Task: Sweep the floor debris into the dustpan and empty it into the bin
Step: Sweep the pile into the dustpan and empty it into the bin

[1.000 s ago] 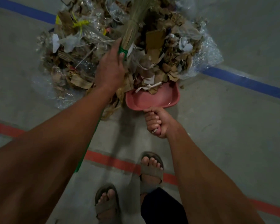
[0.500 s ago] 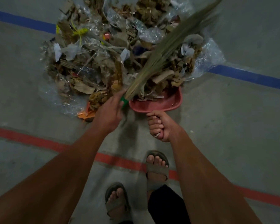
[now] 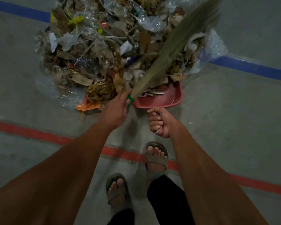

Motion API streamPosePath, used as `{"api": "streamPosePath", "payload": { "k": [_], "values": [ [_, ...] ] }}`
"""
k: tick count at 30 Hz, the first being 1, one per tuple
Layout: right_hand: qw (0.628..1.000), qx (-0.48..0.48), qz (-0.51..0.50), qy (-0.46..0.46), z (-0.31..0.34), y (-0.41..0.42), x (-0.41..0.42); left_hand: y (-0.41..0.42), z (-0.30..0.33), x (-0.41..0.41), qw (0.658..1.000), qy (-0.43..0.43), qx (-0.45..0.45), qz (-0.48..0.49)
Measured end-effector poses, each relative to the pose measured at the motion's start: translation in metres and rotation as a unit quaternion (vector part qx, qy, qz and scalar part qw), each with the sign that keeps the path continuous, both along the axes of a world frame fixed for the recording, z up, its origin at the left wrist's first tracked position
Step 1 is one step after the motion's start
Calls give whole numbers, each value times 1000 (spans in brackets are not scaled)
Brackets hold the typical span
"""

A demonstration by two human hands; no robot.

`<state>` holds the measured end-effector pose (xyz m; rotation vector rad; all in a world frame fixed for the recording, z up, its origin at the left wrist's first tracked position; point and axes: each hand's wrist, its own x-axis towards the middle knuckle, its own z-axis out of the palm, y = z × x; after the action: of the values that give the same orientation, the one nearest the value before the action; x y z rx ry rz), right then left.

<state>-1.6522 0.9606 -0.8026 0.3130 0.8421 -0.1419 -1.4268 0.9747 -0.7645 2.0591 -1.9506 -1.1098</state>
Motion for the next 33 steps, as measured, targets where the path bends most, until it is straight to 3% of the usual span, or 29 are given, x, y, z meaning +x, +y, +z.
{"api": "streamPosePath", "payload": {
  "k": [7,13,18,26,33],
  "values": [
    [1000,-1,-10,-2,2,6,-2,26,25,7,998,7,-23,50],
    [999,0,-14,-35,-7,10,-29,-64,11,-9,995,-21,-83,59],
    [999,-6,-5,-46,-14,-3,-50,-121,-13,-32,999,-37,-26,9],
    [999,0,-12,-30,-4,7,-51,-27,-17,-1,998,0,49,-49],
    [1000,-11,-24,-2,8,26,-39,-2,2,14,999,20,-13,-31]
  ]
}}
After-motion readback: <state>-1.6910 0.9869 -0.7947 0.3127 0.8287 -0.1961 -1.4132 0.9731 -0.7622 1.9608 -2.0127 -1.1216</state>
